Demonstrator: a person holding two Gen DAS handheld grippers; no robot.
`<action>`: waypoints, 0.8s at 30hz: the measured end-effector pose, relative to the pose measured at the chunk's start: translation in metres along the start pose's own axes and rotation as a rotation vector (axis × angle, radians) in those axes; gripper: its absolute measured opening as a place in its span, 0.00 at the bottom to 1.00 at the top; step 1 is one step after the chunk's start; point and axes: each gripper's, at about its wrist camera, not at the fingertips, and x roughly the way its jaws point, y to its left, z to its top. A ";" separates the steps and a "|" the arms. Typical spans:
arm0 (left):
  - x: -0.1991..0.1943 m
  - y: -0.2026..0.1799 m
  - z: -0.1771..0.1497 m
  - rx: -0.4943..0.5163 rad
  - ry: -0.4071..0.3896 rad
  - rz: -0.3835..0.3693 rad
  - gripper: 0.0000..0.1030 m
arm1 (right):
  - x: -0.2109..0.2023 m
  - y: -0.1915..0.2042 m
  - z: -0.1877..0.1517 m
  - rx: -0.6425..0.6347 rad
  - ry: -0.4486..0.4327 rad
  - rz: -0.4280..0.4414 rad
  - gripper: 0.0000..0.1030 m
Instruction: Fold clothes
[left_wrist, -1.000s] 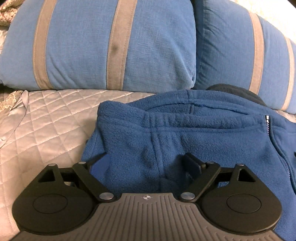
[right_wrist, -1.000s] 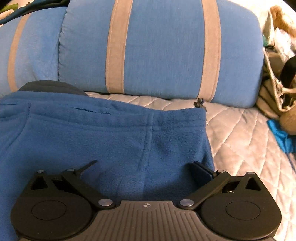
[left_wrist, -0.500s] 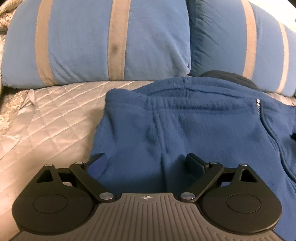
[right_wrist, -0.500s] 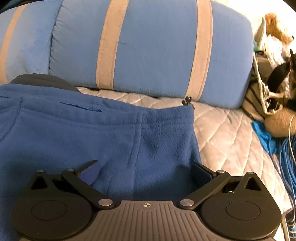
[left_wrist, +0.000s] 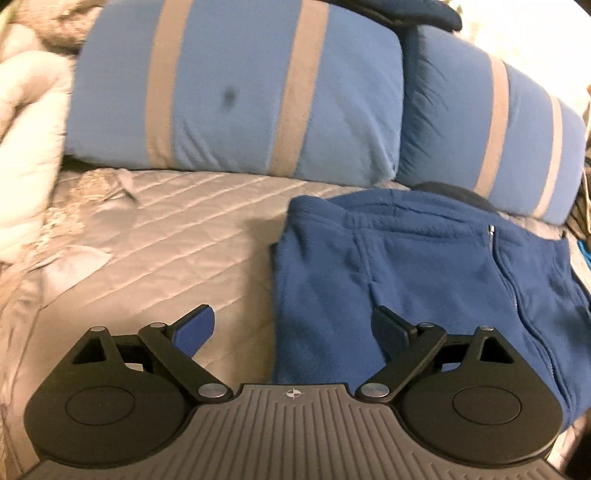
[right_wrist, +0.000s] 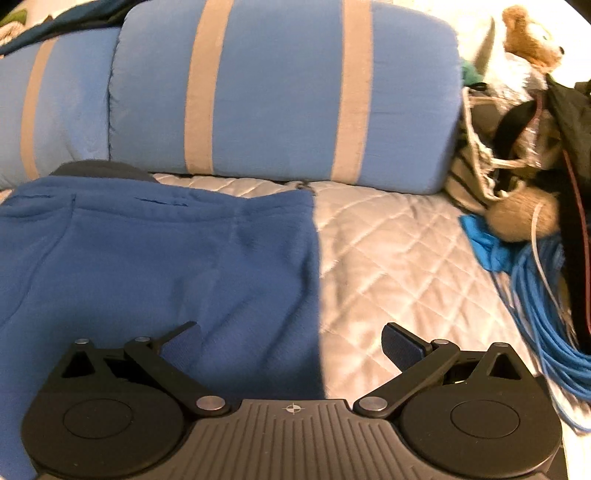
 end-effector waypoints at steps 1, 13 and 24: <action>-0.004 0.002 -0.001 -0.007 -0.006 0.001 0.91 | -0.006 -0.004 -0.001 0.014 -0.002 0.006 1.00; -0.037 0.008 0.001 0.032 -0.085 -0.048 0.91 | -0.069 -0.034 0.000 0.031 -0.041 0.065 1.00; 0.020 0.041 -0.003 -0.045 0.075 -0.010 0.91 | -0.032 -0.064 0.000 0.130 0.049 0.101 1.00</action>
